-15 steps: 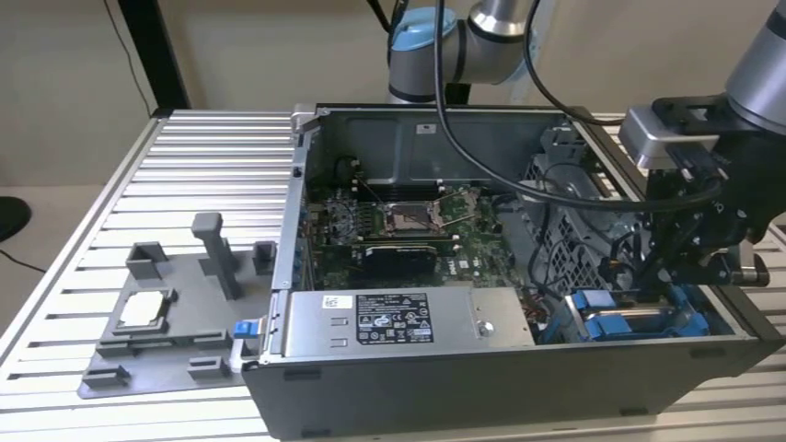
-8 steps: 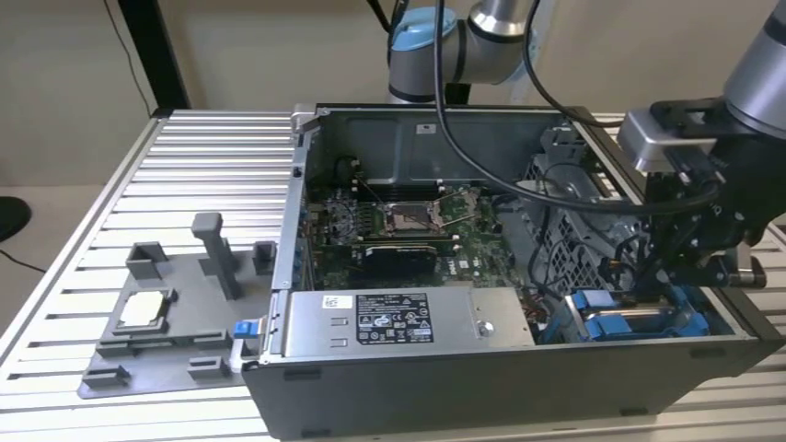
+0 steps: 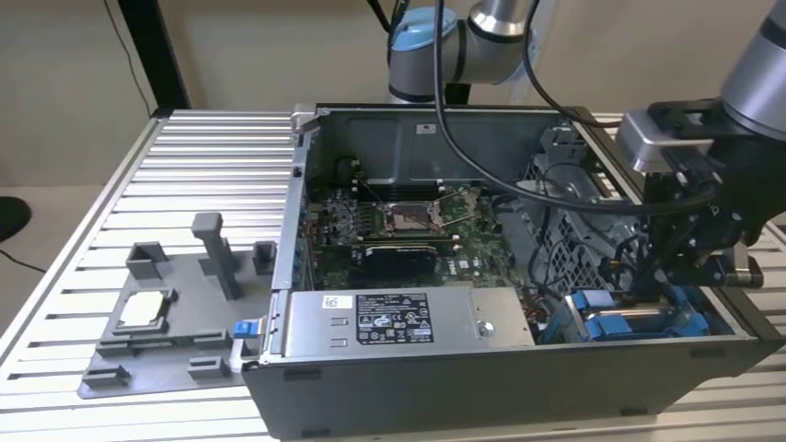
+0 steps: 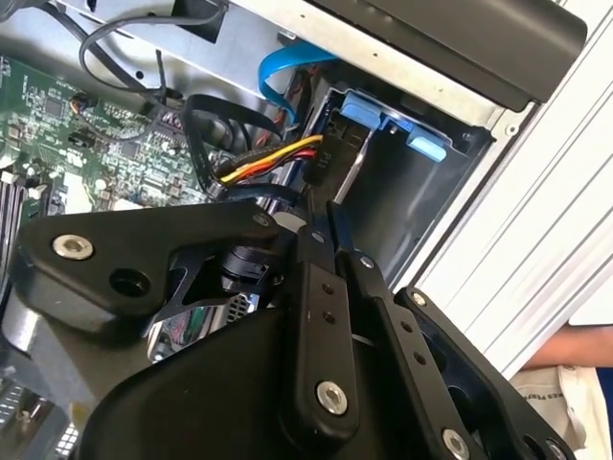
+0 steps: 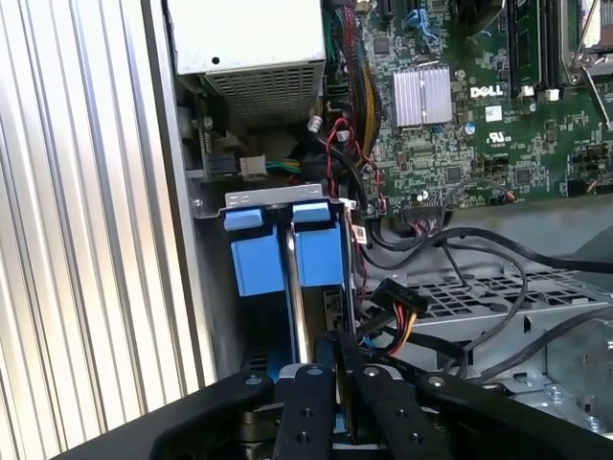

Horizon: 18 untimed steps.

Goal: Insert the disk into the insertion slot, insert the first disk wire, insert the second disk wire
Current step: 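Insert the first disk wire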

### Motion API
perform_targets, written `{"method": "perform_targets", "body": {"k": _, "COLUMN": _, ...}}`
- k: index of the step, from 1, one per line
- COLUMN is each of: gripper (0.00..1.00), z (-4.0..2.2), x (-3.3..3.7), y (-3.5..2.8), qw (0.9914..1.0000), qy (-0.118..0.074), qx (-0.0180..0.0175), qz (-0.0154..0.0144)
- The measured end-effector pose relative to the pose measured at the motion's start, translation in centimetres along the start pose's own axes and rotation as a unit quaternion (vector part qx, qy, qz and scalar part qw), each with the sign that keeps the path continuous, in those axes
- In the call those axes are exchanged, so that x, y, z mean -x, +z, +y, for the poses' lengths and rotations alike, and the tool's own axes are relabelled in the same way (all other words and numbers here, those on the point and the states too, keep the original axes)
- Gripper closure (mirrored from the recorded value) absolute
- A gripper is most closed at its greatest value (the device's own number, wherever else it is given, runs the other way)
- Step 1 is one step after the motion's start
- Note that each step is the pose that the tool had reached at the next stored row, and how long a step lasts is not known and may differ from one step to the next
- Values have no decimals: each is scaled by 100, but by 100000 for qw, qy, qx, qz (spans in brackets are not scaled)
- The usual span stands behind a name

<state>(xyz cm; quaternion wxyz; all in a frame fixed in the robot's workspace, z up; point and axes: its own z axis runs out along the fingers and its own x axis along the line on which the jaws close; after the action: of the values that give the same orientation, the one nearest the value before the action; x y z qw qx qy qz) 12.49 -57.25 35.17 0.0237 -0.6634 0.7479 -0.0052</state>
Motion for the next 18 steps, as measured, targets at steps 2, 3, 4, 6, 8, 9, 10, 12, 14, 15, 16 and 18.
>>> {"method": "perform_targets", "body": {"k": 2, "gripper": 100, "z": 2, "x": 15, "y": 4, "qw": 100000, "qy": -5, "qx": -2, "qz": 5}}
{"method": "perform_targets", "body": {"k": 3, "gripper": 100, "z": 3, "x": 20, "y": 7, "qw": 100000, "qy": 2, "qx": -1, "qz": -1}}
{"method": "perform_targets", "body": {"k": 4, "gripper": 100, "z": 4, "x": 24, "y": 10, "qw": 100000, "qy": 3, "qx": 0, "qz": 14}}
{"method": "perform_targets", "body": {"k": 6, "gripper": 100, "z": 5, "x": 28, "y": 21, "qw": 100000, "qy": -4, "qx": -13, "qz": 111}}
{"method": "perform_targets", "body": {"k": 8, "gripper": 100, "z": 6, "x": 35, "y": 29, "qw": 99999, "qy": -15, "qx": -42, "qz": 343}}
{"method": "perform_targets", "body": {"k": 9, "gripper": 100, "z": 6, "x": 40, "y": 34, "qw": 99999, "qy": -19, "qx": -49, "qz": 411}}
{"method": "perform_targets", "body": {"k": 10, "gripper": 100, "z": 7, "x": 47, "y": 38, "qw": 99999, "qy": -18, "qx": -52, "qz": 439}}
{"method": "perform_targets", "body": {"k": 12, "gripper": 100, "z": 10, "x": 66, "y": 38, "qw": 99999, "qy": -17, "qx": -55, "qz": 467}}
{"method": "perform_targets", "body": {"k": 14, "gripper": 100, "z": 13, "x": 92, "y": 39, "qw": 99999, "qy": -18, "qx": 0, "qz": 526}}
{"method": "perform_targets", "body": {"k": 15, "gripper": 100, "z": 15, "x": 105, "y": 39, "qw": 99998, "qy": -18, "qx": 194, "qz": 664}}
{"method": "perform_targets", "body": {"k": 16, "gripper": 100, "z": 16, "x": 117, "y": 39, "qw": 99994, "qy": -18, "qx": 565, "qz": 899}}
{"method": "perform_targets", "body": {"k": 18, "gripper": 100, "z": 17, "x": 126, "y": 32, "qw": 99988, "qy": -21, "qx": 1045, "qz": 1175}}
